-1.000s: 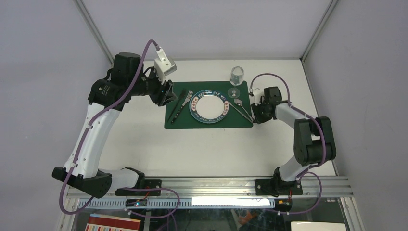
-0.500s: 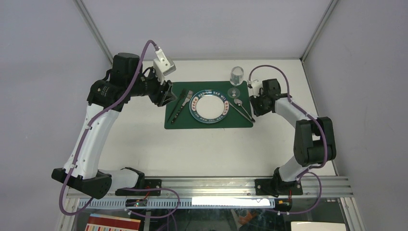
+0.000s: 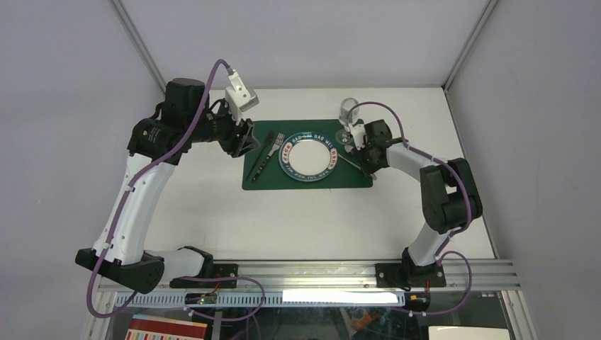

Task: Set the dinner table for one person
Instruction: Adjust the knife on the napkin.

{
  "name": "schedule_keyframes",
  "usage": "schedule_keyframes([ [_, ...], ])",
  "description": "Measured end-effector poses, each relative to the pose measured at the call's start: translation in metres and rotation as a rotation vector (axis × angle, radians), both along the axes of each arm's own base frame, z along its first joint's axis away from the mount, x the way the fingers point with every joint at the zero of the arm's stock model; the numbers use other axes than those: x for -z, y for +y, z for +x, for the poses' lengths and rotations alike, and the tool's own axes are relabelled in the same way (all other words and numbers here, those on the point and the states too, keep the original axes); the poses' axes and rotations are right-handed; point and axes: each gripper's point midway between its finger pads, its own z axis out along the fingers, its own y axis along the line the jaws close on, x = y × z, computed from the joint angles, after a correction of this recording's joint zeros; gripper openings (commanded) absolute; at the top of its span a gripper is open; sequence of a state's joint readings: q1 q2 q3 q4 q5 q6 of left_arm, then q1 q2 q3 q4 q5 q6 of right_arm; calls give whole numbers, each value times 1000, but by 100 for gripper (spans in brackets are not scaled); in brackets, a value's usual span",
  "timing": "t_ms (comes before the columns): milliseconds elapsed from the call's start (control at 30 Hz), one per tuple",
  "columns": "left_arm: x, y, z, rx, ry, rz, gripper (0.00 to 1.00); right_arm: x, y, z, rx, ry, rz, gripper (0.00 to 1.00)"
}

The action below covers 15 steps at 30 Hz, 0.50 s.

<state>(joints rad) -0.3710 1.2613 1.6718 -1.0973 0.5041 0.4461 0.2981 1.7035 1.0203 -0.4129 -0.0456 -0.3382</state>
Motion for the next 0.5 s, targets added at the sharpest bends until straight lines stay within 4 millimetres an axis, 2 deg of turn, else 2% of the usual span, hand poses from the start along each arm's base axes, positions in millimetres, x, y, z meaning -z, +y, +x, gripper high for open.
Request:
schedule_keyframes([
  [400,-3,1,-3,0,-10,-3,52,-1,-2,7,19,-22,-16,32],
  [500,-3,1,-3,0,-11,-4,52,-7,0,8,17,-36,-5,32],
])
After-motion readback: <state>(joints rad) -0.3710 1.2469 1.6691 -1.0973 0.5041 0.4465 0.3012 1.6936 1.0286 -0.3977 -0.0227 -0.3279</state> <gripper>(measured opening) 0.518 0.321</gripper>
